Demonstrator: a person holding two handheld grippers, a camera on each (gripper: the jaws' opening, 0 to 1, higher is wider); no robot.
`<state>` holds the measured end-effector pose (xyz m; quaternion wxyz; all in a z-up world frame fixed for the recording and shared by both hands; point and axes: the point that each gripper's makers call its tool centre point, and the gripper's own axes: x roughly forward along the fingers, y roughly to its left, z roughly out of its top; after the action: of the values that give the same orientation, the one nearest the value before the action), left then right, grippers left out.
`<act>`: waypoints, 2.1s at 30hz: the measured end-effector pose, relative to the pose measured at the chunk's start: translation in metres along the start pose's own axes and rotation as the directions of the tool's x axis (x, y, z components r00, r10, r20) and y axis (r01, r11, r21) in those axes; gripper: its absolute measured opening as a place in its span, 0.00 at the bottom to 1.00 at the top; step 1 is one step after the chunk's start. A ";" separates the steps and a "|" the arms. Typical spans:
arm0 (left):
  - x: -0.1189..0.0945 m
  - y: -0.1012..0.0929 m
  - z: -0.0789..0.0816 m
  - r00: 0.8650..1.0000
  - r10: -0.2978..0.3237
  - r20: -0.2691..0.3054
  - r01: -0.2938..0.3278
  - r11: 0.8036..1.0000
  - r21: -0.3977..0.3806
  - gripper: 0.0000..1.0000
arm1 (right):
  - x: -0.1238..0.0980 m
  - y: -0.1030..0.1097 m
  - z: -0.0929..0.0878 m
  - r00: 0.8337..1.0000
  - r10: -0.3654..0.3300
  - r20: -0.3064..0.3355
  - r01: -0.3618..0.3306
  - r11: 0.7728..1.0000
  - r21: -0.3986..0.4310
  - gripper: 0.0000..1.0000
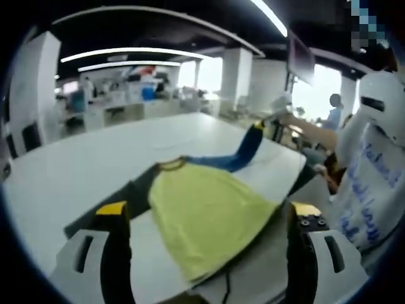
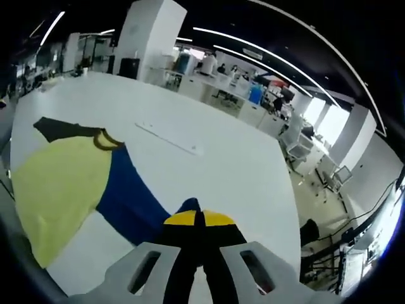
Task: Fold the garment on the visible template until the final outline fits inside the template.
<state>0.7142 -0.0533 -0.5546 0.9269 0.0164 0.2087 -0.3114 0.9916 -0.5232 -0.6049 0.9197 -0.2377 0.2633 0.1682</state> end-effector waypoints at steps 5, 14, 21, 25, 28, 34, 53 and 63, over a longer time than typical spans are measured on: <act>-0.002 0.000 0.001 1.000 -0.017 0.010 0.017 1.000 0.003 0.99 | 0.000 0.009 0.009 1.000 0.010 0.007 -0.010 1.000 -0.010 0.01; -0.006 0.003 0.001 1.000 -0.024 0.008 0.024 1.000 0.016 0.99 | -0.001 0.026 0.023 0.999 0.025 0.021 -0.024 0.999 -0.025 0.01; -0.009 0.008 0.003 1.000 -0.021 0.016 0.020 1.000 0.024 0.99 | 0.006 0.042 0.030 0.999 0.044 0.018 -0.043 0.999 -0.028 0.01; -0.010 0.005 0.000 1.000 -0.031 0.005 0.031 0.999 0.029 0.99 | 0.007 0.046 0.036 0.998 0.052 0.021 -0.051 0.998 -0.035 0.01; -0.010 0.004 -0.001 0.999 -0.040 0.004 0.039 0.999 0.034 0.99 | 0.008 0.052 0.042 0.998 0.056 0.022 -0.055 0.997 -0.046 0.01; -0.013 0.009 0.000 1.000 -0.022 0.014 0.021 0.999 0.027 0.99 | 0.015 0.059 0.051 0.997 0.069 0.031 -0.067 0.996 -0.059 0.01; -0.015 0.012 -0.010 0.999 -0.025 -0.032 0.026 0.999 0.030 0.99 | 0.041 0.114 0.086 0.986 0.148 0.079 -0.142 0.987 -0.081 0.01; -0.022 0.017 -0.015 0.999 -0.017 -0.042 0.018 1.000 0.018 0.99 | 0.053 0.148 0.109 0.973 0.209 0.102 -0.198 0.974 -0.108 0.01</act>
<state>0.7029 -0.0242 -0.5611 0.9194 0.0297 0.2252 -0.3211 1.0143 -0.3326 -0.6048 0.8983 -0.2439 0.2257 0.2873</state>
